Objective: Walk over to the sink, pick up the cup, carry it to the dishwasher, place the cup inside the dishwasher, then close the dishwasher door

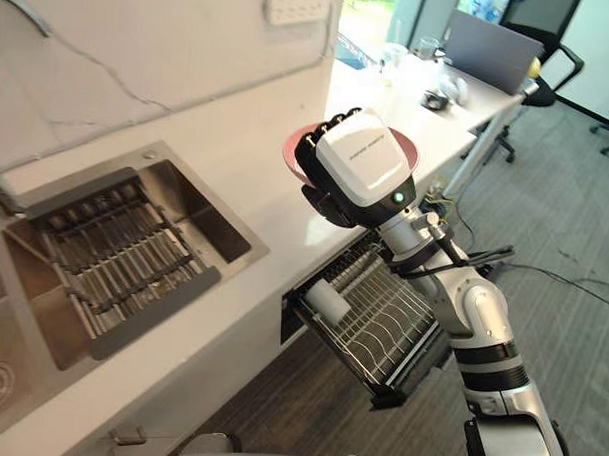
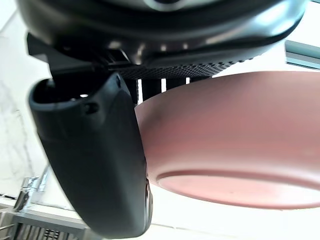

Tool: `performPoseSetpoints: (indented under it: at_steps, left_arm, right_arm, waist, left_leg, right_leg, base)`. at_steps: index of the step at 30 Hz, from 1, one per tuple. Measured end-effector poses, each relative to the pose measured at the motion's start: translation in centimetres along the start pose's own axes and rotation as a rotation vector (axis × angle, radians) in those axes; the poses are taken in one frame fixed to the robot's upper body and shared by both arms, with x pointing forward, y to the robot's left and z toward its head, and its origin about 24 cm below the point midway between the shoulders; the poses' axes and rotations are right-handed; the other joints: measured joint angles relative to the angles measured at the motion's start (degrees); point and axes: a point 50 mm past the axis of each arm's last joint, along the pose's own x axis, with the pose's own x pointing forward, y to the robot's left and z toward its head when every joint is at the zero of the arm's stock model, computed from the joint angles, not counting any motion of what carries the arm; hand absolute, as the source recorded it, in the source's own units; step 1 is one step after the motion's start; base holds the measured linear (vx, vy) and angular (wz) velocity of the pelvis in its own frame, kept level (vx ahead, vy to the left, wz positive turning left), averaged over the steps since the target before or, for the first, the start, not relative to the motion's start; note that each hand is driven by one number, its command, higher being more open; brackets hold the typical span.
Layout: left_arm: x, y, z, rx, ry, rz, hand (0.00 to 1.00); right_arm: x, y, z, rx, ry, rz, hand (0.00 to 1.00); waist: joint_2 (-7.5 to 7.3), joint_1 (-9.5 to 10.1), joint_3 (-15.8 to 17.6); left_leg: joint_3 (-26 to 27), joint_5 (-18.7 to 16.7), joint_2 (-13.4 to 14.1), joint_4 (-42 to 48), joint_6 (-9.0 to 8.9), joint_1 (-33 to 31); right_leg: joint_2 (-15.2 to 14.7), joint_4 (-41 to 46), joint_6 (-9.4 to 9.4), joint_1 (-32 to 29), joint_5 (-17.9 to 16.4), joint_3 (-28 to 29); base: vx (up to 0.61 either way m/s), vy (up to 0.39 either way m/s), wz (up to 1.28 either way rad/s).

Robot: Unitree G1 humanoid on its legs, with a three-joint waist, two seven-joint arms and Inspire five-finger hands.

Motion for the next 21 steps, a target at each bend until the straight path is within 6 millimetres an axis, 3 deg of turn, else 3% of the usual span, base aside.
performPoseSetpoints:
  at_steps: [3,6,13,17,21]
  left_arm:
    - [0.0,0.2,-0.4,0.046,-0.007,0.01,1.0]
    - [0.0,0.4,-0.6,0.081,-0.009,0.01,1.0]
    - [0.0,0.0,-0.9,0.157,-0.022,-0.012,1.0]
    - [0.1,0.0,-1.5,0.163,-0.004,-0.01,1.0]
    - [0.2,-0.7,-0.6,0.181,-0.027,-0.025,1.0]
  right_arm:
    - [-1.8,0.0,-0.9,0.005,0.083,0.036,0.0]
    - [-2.9,-0.6,-1.1,-0.007,0.123,0.026,0.0]
    - [-5.4,0.8,-0.6,0.058,0.214,0.066,0.0]
    - [-6.3,1.6,-0.2,0.093,0.245,0.086,0.0]
    - [-6.8,2.1,-0.5,0.096,0.291,0.076,0.0]
  waist:
    - [0.39,-0.11,-0.17]
    - [0.47,-0.36,-0.22]
    - [0.79,-1.47,-0.42]
    - [1.19,-1.94,-0.63]
    - [2.41,-2.9,-0.23]
  left_leg:
    - [0.34,2.71,1.12,-4.35,-2.01,2.89]
    - [1.18,5.45,1.08,-8.59,-2.53,4.49]
    - [1.56,8.76,-0.96,-13.99,-1.94,5.98]
    - [1.57,8.82,-1.57,-14.29,-1.84,5.35]
    - [1.6,10.2,-1.87,-14.01,-0.84,1.13]
  right_leg:
    - [2.62,-1.89,0.41,1.67,0.25,0.34]
    - [3.66,-3.27,0.73,1.7,0.45,0.61]
    - [3.25,-6.8,2.68,2.39,1.7,0.8]
    - [2.64,-6.72,2.92,1.62,1.84,1.05]
    - [2.14,-4.06,2.91,-3.9,1.86,1.74]
  base:
    - [-0.03,-0.157,-0.09]
    - [-0.05,-0.11,-0.09]
    - [-0.07,-0.002,-0.01]
    - [-0.06,0.03,0.0]
    - [-0.05,0.013,0.0]
